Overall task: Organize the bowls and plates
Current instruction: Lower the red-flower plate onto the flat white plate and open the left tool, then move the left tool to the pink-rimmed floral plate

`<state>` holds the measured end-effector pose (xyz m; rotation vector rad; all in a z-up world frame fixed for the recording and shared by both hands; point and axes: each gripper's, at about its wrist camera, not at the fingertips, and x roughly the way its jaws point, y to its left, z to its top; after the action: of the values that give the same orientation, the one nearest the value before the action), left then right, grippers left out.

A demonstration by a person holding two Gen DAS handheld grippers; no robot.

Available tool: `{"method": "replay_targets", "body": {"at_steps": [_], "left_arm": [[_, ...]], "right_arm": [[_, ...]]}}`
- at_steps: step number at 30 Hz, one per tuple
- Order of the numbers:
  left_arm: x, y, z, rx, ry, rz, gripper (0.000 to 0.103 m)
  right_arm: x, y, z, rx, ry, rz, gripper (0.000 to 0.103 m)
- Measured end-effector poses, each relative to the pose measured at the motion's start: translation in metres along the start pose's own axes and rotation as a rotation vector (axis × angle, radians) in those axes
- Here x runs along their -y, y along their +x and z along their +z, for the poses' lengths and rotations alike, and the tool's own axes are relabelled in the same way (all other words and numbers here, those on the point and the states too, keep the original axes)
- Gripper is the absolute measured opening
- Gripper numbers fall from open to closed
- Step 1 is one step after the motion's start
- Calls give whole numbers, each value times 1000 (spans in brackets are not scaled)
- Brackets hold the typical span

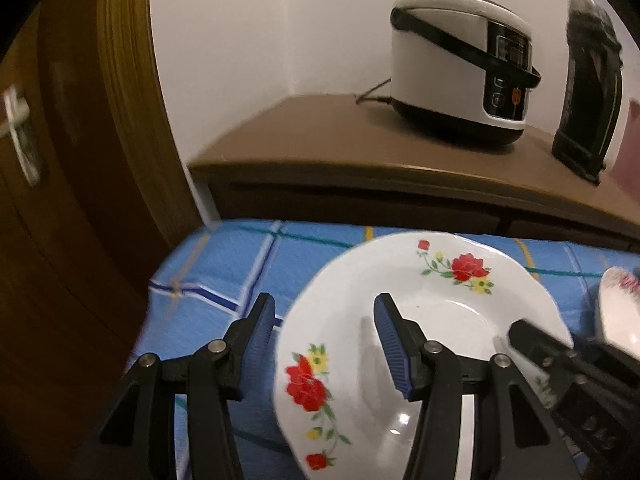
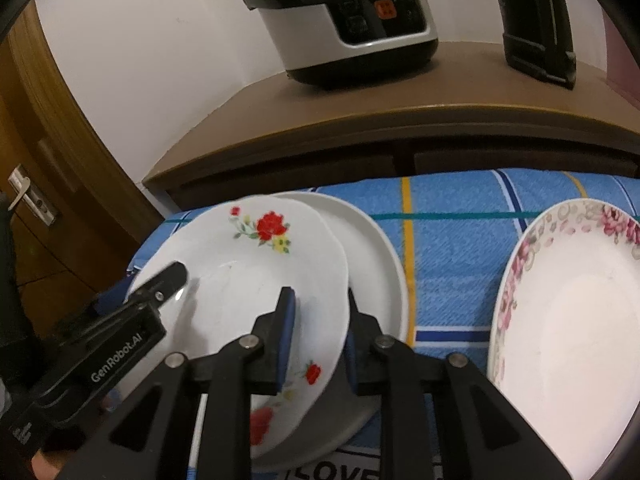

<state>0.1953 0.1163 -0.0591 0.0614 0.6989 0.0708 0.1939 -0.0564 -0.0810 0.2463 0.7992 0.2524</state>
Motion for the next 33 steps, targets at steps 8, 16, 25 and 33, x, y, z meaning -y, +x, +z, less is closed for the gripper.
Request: {"method": "replay_targets", "body": {"at_steps": [8,16,25,33], "left_arm": [[-8,-23,-2,-9,-28,2,55],[4,-61,-12,-4,-38,-16,57],[29,-100,-26,-5,-27,-75,57],[50,-122,-40,-20,-15,-130,58]], "right_arm": [[-3,-42,-2,174,8,-29,45],[8,-81,-17,179,16,-66,45],[25,-125,-43,186,28,-83,45],[42,-169,-64,222,53,-87,54]]}}
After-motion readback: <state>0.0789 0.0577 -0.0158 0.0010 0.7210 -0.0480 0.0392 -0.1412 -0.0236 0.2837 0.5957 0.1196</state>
